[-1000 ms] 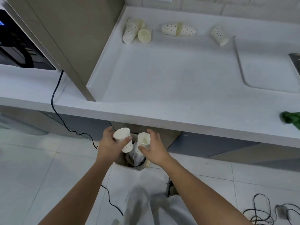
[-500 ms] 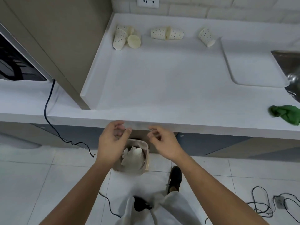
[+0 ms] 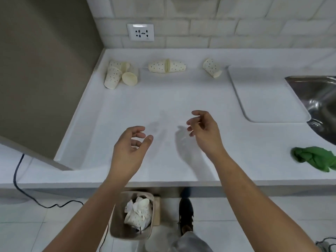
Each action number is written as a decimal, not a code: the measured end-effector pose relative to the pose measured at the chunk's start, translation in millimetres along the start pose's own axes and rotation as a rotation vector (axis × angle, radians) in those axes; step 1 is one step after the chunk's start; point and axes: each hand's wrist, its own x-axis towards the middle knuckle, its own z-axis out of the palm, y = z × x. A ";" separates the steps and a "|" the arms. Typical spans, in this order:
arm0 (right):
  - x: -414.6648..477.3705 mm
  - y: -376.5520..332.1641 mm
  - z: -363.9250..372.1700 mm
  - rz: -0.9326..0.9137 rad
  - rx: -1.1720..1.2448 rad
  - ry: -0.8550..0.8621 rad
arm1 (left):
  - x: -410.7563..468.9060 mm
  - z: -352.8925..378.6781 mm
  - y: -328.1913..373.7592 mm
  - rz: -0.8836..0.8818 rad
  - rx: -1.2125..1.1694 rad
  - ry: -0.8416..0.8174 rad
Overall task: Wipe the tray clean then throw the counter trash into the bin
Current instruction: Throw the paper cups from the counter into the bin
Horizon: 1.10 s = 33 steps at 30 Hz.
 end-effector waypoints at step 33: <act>331.4 52.9 -25.8 -0.231 -0.670 0.154 | 205.6 110.3 58.5 -0.106 0.069 0.050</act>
